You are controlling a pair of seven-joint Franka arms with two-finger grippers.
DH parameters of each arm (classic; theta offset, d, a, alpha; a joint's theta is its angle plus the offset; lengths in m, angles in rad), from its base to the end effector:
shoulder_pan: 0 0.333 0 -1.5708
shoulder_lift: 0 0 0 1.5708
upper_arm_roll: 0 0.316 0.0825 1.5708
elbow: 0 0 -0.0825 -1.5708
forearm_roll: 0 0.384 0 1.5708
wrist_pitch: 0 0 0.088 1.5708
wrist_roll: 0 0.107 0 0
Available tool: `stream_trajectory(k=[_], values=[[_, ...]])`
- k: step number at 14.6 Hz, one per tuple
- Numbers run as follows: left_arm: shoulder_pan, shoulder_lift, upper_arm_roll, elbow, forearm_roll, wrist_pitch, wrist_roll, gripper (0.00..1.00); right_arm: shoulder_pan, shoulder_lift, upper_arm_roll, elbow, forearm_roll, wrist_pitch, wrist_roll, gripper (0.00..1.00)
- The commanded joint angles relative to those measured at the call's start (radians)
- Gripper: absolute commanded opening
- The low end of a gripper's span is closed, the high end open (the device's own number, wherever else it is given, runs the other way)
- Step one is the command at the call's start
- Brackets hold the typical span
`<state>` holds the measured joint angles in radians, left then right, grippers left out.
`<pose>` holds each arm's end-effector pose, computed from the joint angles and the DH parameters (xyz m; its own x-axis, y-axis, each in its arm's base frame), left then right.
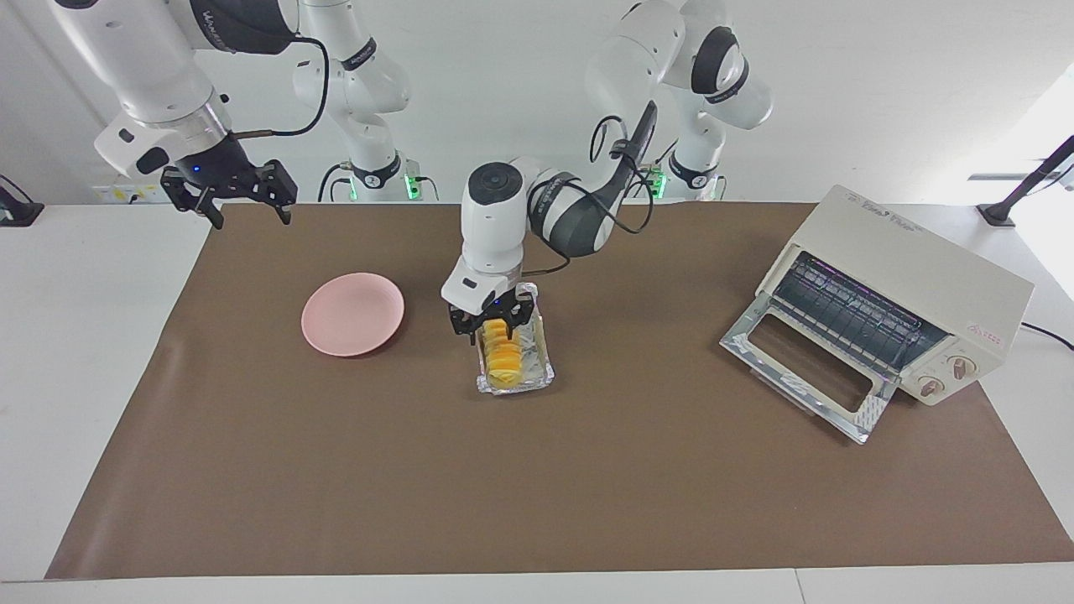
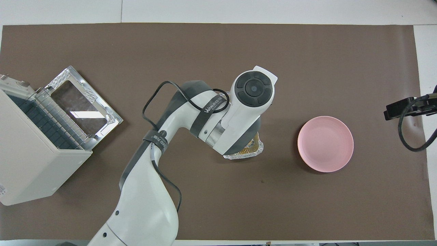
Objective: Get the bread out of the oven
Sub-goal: 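Carry the foil tray out onto the table center and release it, then withdraw the left gripper while the right gripper reaches the foil tray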
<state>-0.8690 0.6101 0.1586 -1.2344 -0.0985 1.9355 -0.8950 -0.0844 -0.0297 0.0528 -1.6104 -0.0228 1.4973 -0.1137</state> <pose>0.5351 -0.5078 0.4255 0.9813 0.1835 0.0578 0.1787 -0.9807 0.0791 0.5363 -0.0191 0.6161 0.9931 0.0803 -0.0855 0.0818 -0.9965 0.0147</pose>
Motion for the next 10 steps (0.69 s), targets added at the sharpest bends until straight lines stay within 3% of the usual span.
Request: stream_trajectory(k=[1,3,5,8,10], values=[[0.117,-0.220,0.024,-0.094,-0.014,-0.215,0.074,1.00,0.000,-0.015,0.016,-0.025,-0.003,0.020,-0.015,1.00],[0.249,-0.335,0.025,-0.144,-0.014,-0.370,0.314,1.00,0.047,-0.007,0.022,-0.032,-0.003,0.058,-0.006,1.00],[0.455,-0.447,0.025,-0.169,-0.014,-0.530,0.640,1.00,0.138,0.039,0.022,-0.033,-0.003,0.098,0.105,1.00],[0.663,-0.526,0.025,-0.169,-0.009,-0.660,0.894,1.00,0.251,0.143,0.022,-0.019,-0.003,0.205,0.218,1.00],[0.719,-0.567,0.027,-0.177,0.047,-0.749,1.034,1.00,0.325,0.224,0.021,-0.003,-0.005,0.285,0.308,1.00]])
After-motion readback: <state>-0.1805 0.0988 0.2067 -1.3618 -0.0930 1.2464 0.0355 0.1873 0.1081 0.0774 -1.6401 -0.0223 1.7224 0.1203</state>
